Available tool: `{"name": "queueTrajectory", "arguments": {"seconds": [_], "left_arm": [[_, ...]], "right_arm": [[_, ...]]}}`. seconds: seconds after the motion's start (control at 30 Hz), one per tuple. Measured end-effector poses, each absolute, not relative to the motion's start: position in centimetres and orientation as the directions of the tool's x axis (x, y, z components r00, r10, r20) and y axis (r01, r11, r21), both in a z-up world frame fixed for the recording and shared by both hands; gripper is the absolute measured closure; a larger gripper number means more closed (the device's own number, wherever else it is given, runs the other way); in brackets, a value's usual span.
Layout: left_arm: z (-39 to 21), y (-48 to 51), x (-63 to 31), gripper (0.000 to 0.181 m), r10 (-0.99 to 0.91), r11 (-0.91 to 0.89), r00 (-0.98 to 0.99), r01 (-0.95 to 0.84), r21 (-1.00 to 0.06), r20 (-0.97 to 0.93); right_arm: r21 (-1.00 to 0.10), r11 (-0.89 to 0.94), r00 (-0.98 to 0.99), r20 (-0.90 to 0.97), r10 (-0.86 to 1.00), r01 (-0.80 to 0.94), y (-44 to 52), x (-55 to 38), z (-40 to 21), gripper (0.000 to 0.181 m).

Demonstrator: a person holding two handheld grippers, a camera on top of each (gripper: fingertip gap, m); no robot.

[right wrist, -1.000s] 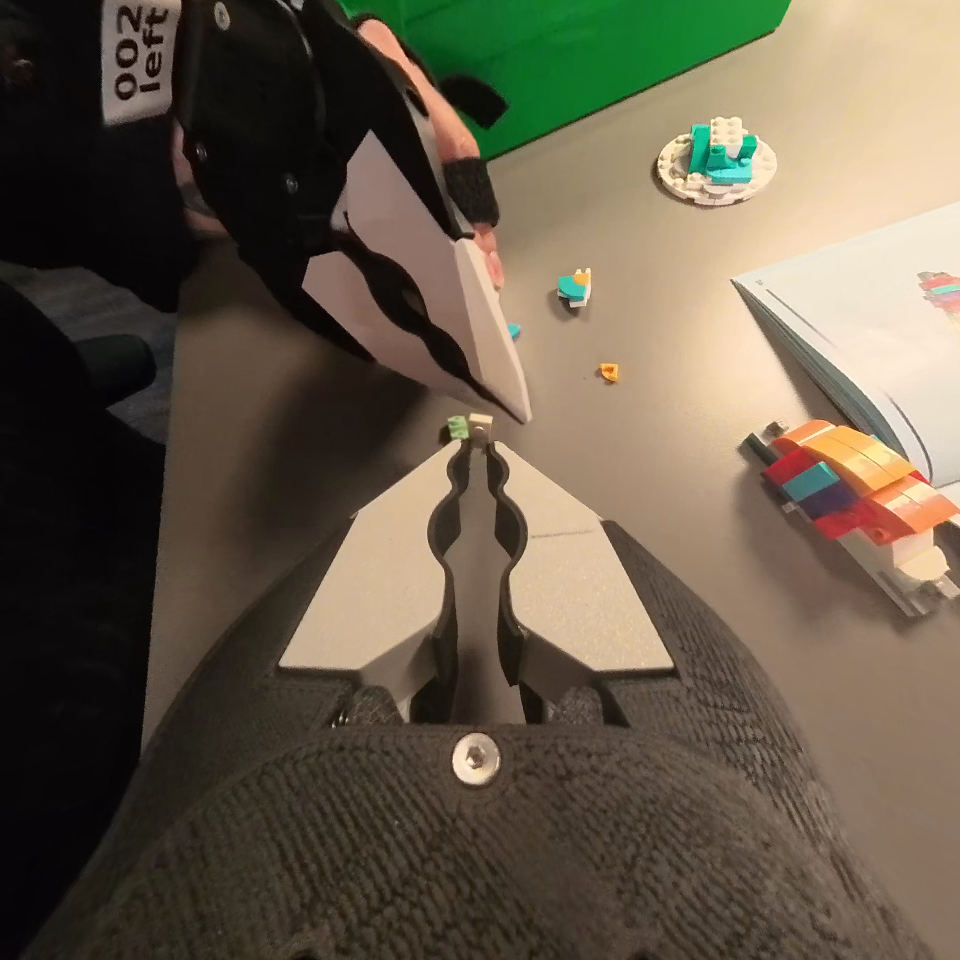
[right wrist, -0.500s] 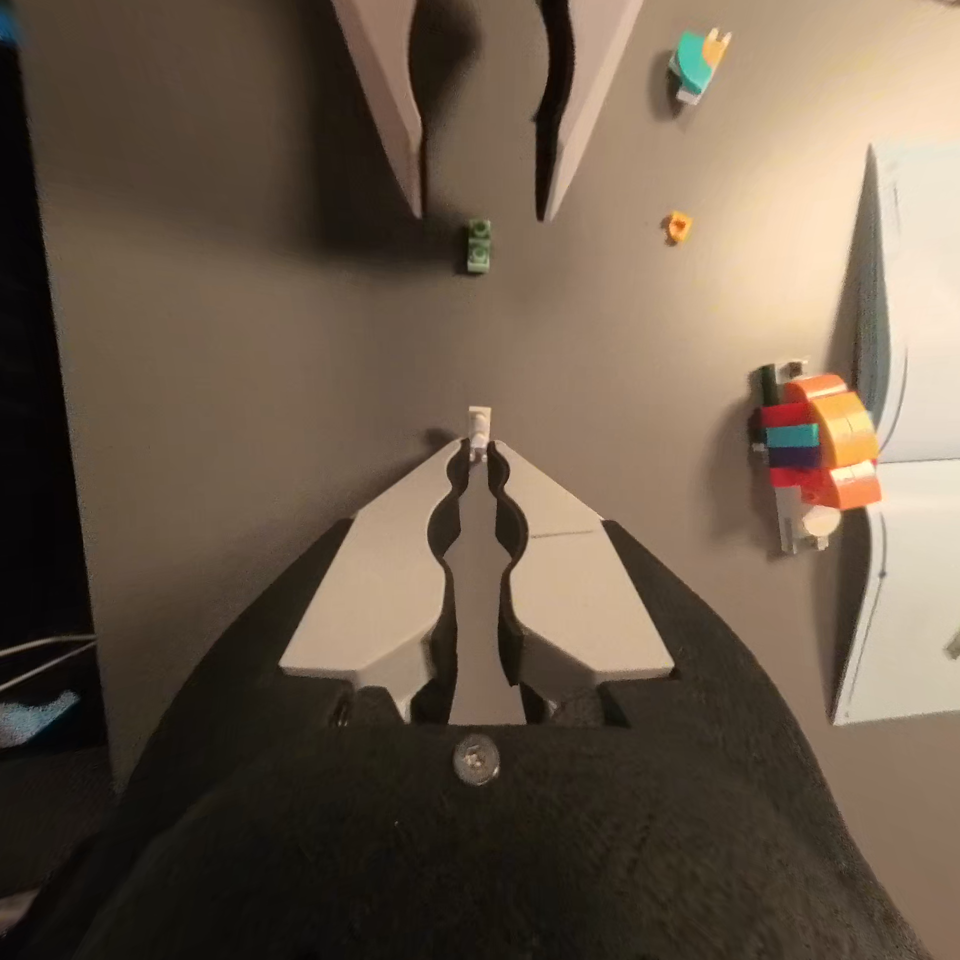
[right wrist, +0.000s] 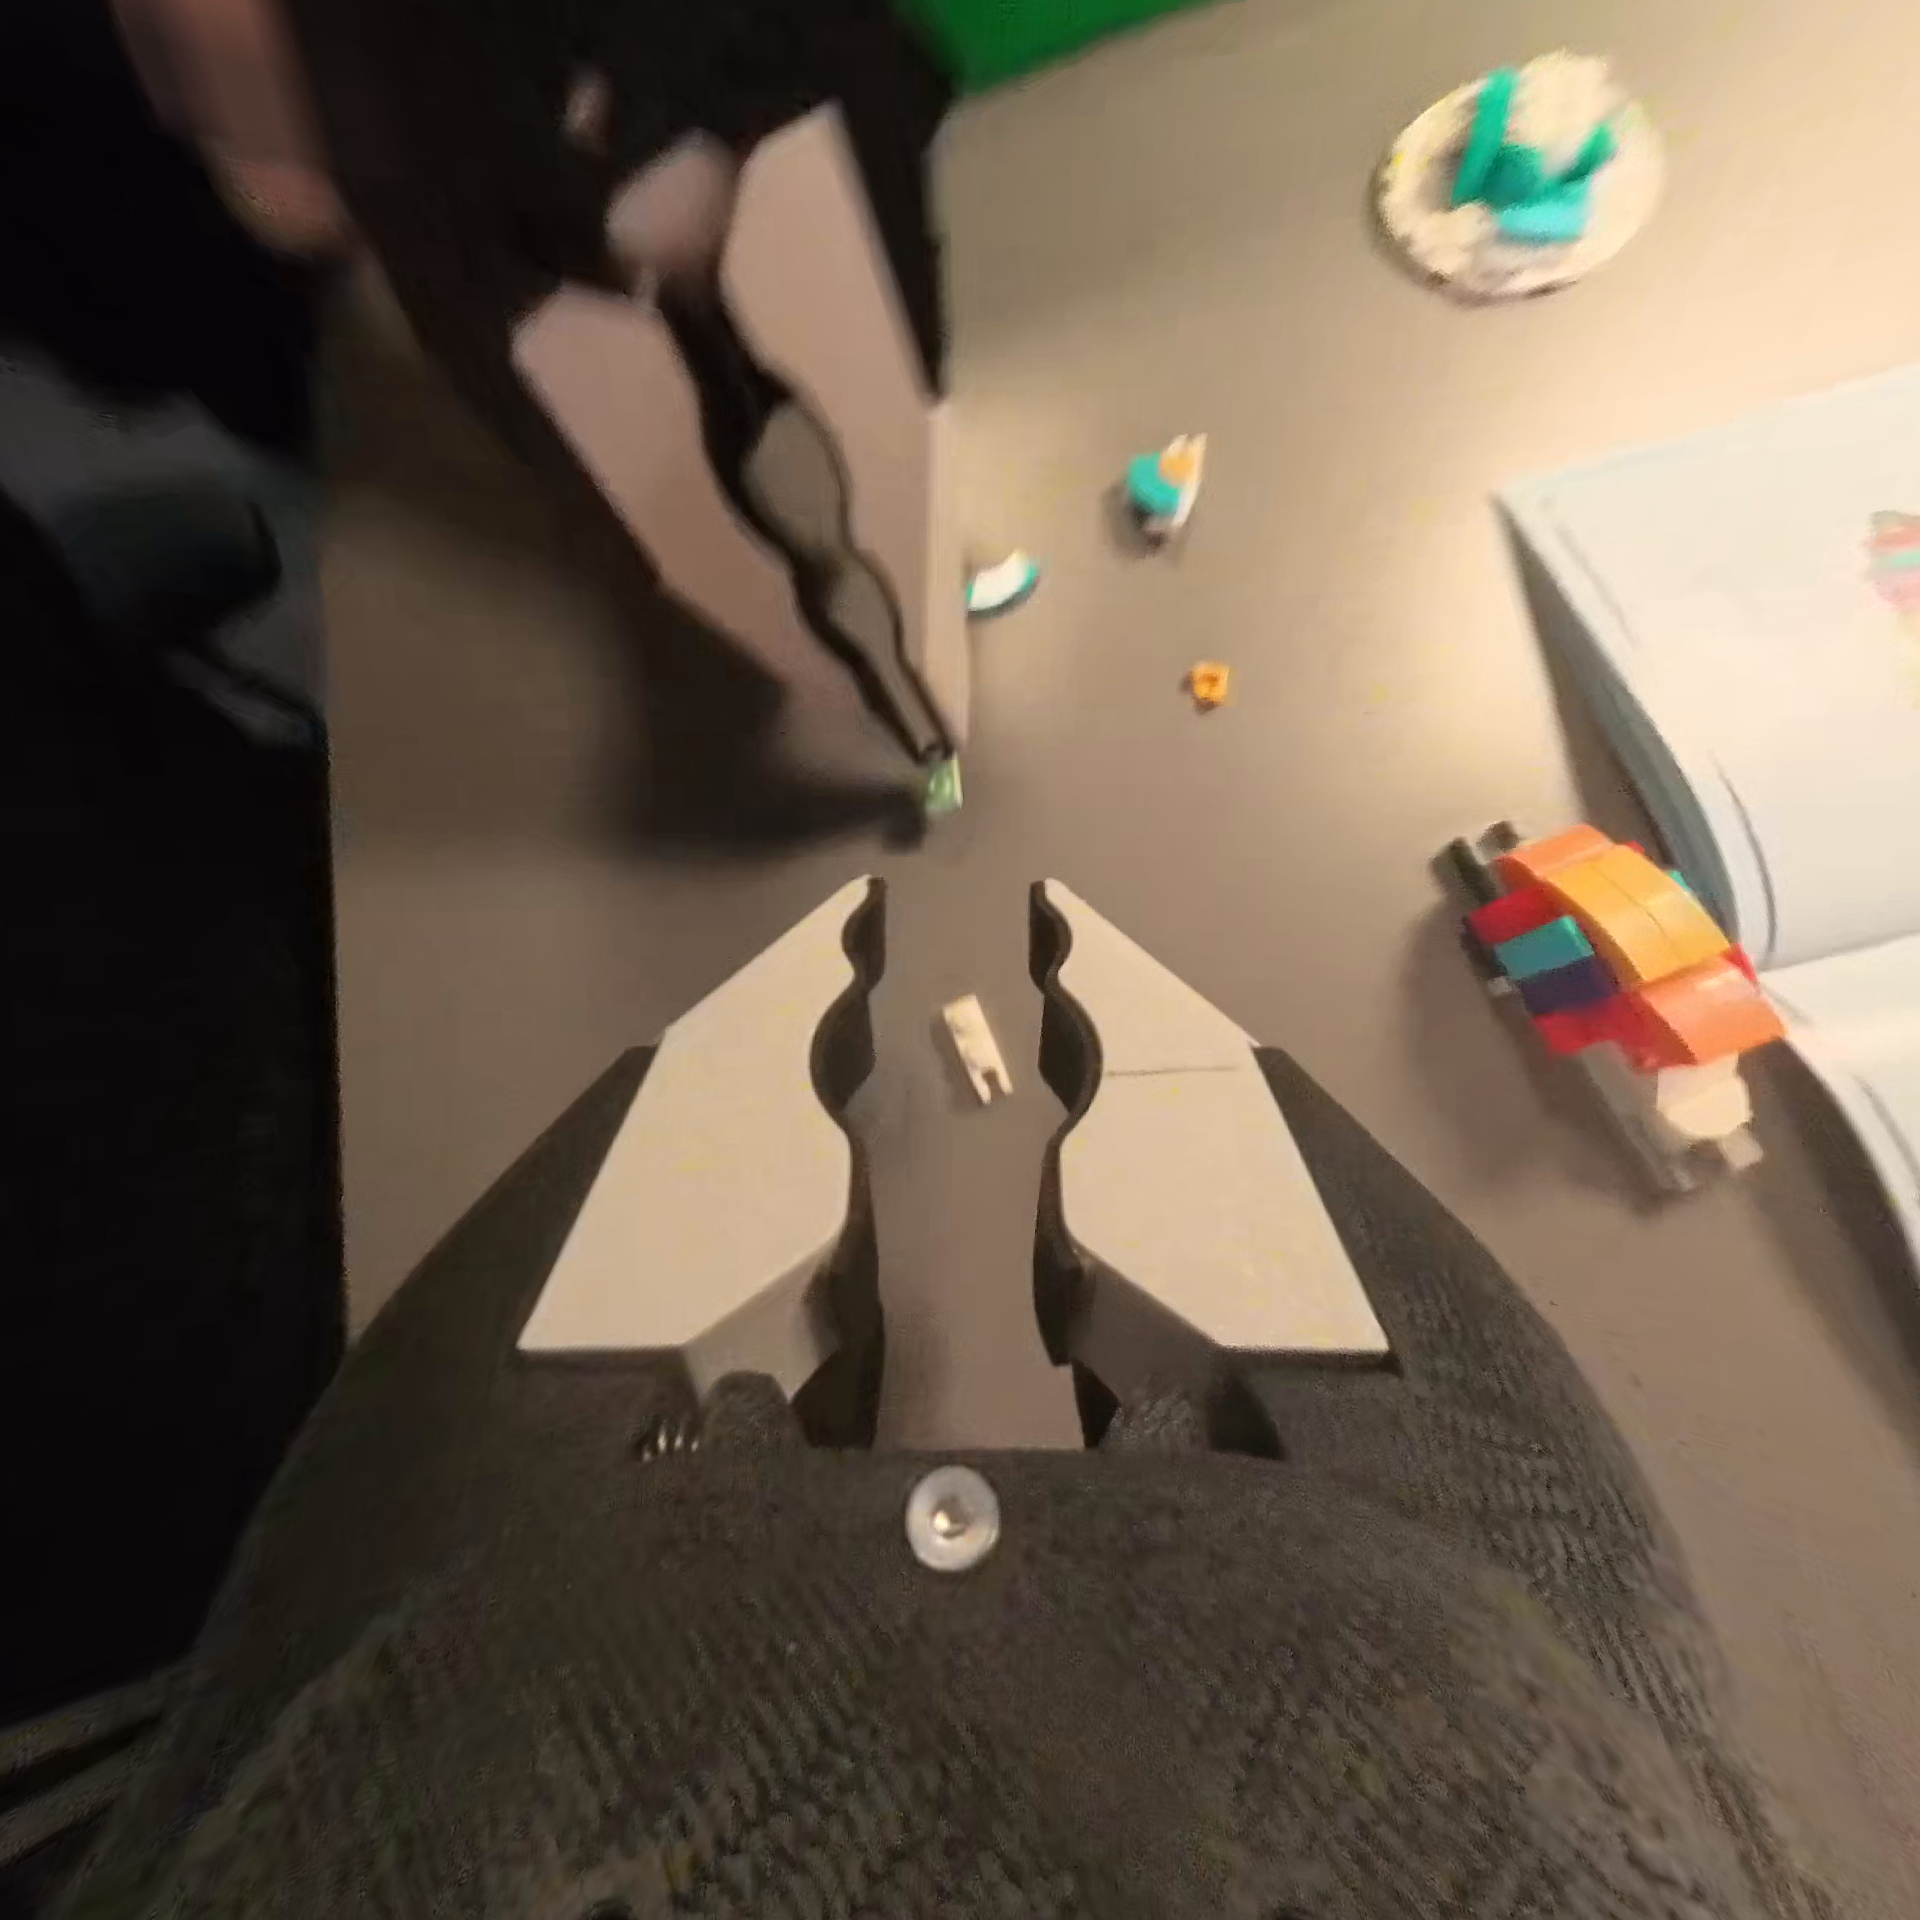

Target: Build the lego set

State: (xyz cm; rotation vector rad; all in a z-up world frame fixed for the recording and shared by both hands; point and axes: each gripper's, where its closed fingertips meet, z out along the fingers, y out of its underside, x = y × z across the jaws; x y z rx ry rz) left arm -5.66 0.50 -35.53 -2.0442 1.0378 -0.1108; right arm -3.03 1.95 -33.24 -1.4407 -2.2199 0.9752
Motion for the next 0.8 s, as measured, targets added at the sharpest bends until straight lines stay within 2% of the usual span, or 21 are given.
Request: {"name": "queueTrajectory", "arguments": {"seconds": [0.03, 0.17, 0.23, 0.4, 0.53, 0.73, 0.8], "left_arm": [[-34.7, 0.9, -5.6, 0.176, -0.673, -0.291, 0.673, -0.623, -0.726, -0.308], [-30.0, 2.2, -5.9, 0.176, -0.453, -0.174, 0.79, -0.534, -0.828, -0.414], [-28.3, 2.6, -5.7, 0.176, -0.355, -0.13, 0.819, -0.52, -0.844, -0.45], [-27.2, 3.2, -4.6, 0.177, -0.264, -0.108, 0.848, -0.499, -0.86, -0.459], [-27.2, 3.2, -4.2, 0.176, -0.253, -0.106, 0.877, -0.444, -0.89, -0.408], [-27.4, 3.0, -3.5, 0.176, -0.263, -0.11, 0.869, -0.458, -0.882, -0.418], [-27.5, 2.8, -3.0, 0.176, -0.302, -0.119, 0.881, -0.413, -0.903, -0.363]], "right_arm": [[-0.736, 0.151, -0.365, -0.138, 0.921, 0.66, 2.2, -3.6, -32.6, 0.16], [-0.833, -0.31, -0.144, -0.414, 0.899, 0.459, 3.1, -5.0, -29.5, 0.162], [-0.842, -0.426, -0.108, -0.482, 0.869, 0.331, 3.5, -5.1, -28.1, 0.165], [-0.874, -0.454, -0.109, -0.476, 0.873, 0.175, 3.1, -5.0, -26.3, 0.171], [-0.873, -0.451, -0.112, -0.474, 0.873, 0.184, 3.2, -4.6, -26.8, 0.176], [-0.876, -0.449, -0.155, -0.475, 0.866, 0.176, 2.9, -4.0, -26.9, 0.177], [-0.881, -0.436, -0.192, -0.467, 0.863, 0.185, 2.8, -3.6, -27.0, 0.178]]}}
